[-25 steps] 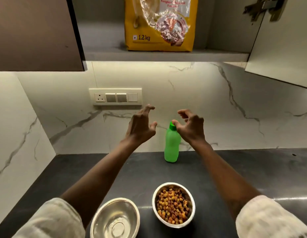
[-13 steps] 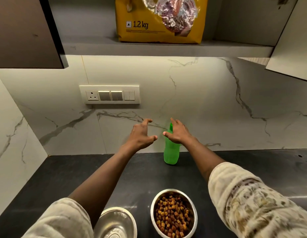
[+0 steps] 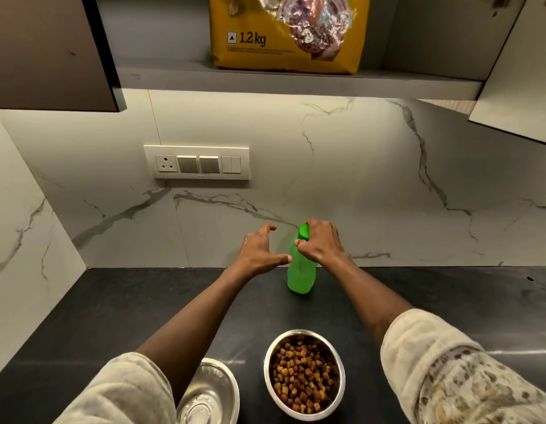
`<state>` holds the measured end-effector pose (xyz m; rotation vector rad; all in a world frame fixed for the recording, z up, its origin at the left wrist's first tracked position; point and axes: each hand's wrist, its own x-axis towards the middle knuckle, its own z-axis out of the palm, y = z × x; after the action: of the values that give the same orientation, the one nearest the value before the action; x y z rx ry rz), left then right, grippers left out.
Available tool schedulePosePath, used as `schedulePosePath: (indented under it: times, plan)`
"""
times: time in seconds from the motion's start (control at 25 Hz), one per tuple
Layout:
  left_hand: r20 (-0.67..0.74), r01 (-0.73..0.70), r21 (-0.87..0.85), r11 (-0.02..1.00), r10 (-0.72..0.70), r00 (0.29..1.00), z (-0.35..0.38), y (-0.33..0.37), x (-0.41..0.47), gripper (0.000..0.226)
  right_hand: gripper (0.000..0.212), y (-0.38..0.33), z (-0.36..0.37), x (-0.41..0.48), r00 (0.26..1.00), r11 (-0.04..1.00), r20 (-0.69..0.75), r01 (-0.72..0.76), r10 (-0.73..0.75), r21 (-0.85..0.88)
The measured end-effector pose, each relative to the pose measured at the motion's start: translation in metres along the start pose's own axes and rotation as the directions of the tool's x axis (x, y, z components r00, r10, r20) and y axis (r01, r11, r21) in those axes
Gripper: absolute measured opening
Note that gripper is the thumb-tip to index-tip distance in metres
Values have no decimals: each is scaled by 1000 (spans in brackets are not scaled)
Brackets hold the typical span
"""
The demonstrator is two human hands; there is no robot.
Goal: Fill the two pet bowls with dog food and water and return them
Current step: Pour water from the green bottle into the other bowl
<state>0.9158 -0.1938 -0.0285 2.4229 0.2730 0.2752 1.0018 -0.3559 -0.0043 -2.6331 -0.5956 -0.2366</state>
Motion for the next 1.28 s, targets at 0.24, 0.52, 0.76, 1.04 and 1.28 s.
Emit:
schedulePosePath:
  times: [0.24, 0.52, 0.76, 1.04, 1.28]
  plan:
    - [-198, -44, -208, 977, 2, 980, 23, 18, -50, 124, 44, -45, -48, -41, 963, 973, -259, 129, -77, 191]
    - [-494, -93, -37, 995, 63, 867, -18, 13, -120, 107, 40, -86, -95, -91, 939, 903, -76, 343, -335, 260]
    - [-499, -70, 102, 992, 112, 859, -77, -20, -192, 105, 73, -111, -113, -105, 563, 636, 349, 466, -749, 615]
    - [-517, -13, 218, 976, 126, 847, -107, -55, -256, 104, 48, -183, -86, -137, 635, 714, 326, 609, -700, 347]
    - [-498, 1, 236, 972, 120, 859, -122, -77, -287, 103, 71, -205, -82, -155, 399, 632, 494, 565, -772, 530]
